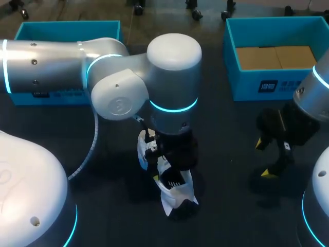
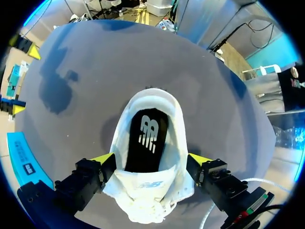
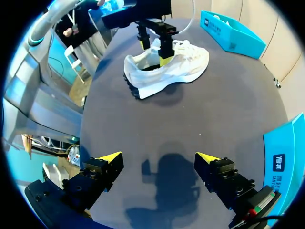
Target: Take the shoe out of the shoebox, open the shoe tongue, remove and reinsert the insole, then place the shoe into the shoebox
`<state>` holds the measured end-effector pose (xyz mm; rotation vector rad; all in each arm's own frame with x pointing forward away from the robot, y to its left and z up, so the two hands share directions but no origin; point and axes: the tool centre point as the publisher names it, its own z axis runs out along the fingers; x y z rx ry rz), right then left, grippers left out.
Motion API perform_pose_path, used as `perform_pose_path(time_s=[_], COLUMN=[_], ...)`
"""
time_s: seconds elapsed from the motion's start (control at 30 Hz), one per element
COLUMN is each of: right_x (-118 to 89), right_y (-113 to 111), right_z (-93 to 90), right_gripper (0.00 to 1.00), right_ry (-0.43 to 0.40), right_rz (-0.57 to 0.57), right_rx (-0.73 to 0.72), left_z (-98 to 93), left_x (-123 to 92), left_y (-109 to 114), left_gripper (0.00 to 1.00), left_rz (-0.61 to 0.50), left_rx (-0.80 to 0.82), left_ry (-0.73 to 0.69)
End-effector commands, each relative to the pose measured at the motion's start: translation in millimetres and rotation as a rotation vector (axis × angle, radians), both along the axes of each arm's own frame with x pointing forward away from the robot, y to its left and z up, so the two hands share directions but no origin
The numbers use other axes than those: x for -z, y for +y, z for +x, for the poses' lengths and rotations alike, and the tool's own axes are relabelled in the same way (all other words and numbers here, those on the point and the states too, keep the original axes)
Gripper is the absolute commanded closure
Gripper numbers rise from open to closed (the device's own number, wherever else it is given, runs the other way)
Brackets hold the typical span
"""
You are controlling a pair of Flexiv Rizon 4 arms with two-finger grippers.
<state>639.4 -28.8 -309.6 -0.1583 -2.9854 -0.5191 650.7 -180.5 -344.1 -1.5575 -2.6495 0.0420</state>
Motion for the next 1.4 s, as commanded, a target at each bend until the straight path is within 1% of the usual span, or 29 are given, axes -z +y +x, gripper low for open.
perform_pose_path(time_s=[0.03, 0.2, 0.47, 0.57, 0.63, 0.7, 0.8, 0.9, 1.0, 1.03, 1.07, 1.1, 1.13, 1.23, 1.27, 1.3, 1.4], right_x=[0.1, 0.1, 0.1, 0.1, 0.1, 0.1, 0.1, 0.1, 0.1, 0.1, 0.1, 0.1, 0.1, 0.1, 0.1, 0.1, 0.1], right_y=[0.5, 0.5, 0.5, 0.5, 0.5, 0.5, 0.5, 0.5, 0.5, 0.5, 0.5, 0.5, 0.5, 0.5, 0.5, 0.5, 0.5], right_z=[-0.7, -0.7, -0.7, -0.7, -0.7, -0.7, -0.7, -0.7, -0.7, -0.7, -0.7, -0.7, -0.7, -0.7, -0.7, -0.7, -0.7], right_gripper=[0.00, 0.00, 0.00, 0.00, 0.00, 0.00, 0.00, 0.00, 0.00, 0.00, 0.00, 0.00, 0.00, 0.00, 0.00, 0.00, 0.00], right_ry=[-0.001, -0.001, -0.001, -0.001, -0.001, -0.001, -0.001, -0.001, -0.001, -0.001, -0.001, -0.001, -0.001, -0.001, -0.001, -0.001, -0.001], right_rz=[-0.003, -0.003, -0.003, -0.003, -0.003, -0.003, -0.003, -0.003, -0.003, -0.003, -0.003, -0.003, -0.003, -0.003, -0.003, -0.003, -0.003], right_rx=[0.001, 0.001, 0.001, 0.001, 0.001, 0.001, 0.001, 0.001, 0.001, 0.001, 0.001, 0.001, 0.001, 0.001, 0.001, 0.001, 0.001], left_z=[7.5, 14.4, 22.8, 30.4, 32.7, 38.0, 39.7, 39.1, 38.0, 37.9, 37.8, 38.1, 38.3, 33.0, 33.0, 27.7, 18.9], left_x=[-4.3, -5.9, -13.4, -24.6, -27.7, -37.8, -45.1, -57.4, -62.0, -62.6, -63.0, -63.3, -63.3, -64.6, -64.6, -66.2, -69.1], left_y=[11.2, 19.6, 23.4, 26.4, 27.4, 30.1, 31.1, 31.5, 30.9, 30.4, 29.8, 29.3, 28.9, 30.2, 30.2, 30.2, 31.6], left_gripper=[0.00, 0.00, 0.00, 0.00, 0.00, 0.00, 0.00, 0.00, 0.00, 0.06, 0.20, 0.27, 0.28, 0.53, 0.53, 0.52, 0.50], left_rz=[-0.006, -0.011, -0.035, -0.050, -0.055, -0.058, -0.060, -0.065, -0.064, -0.062, -0.060, -0.059, -0.058, -0.055, -0.055, -0.045, -0.052], left_rx=[-0.012, -0.037, -0.056, -0.070, -0.077, -0.086, -0.081, -0.056, -0.037, -0.034, -0.032, -0.023, -0.013, 0.009, 0.009, -0.011, 0.008], left_ry=[0.004, 0.007, -0.001, -0.009, -0.015, -0.025, -0.026, -0.029, -0.036, -0.039, -0.040, -0.032, -0.019, -0.007, -0.007, -0.004, -0.015])
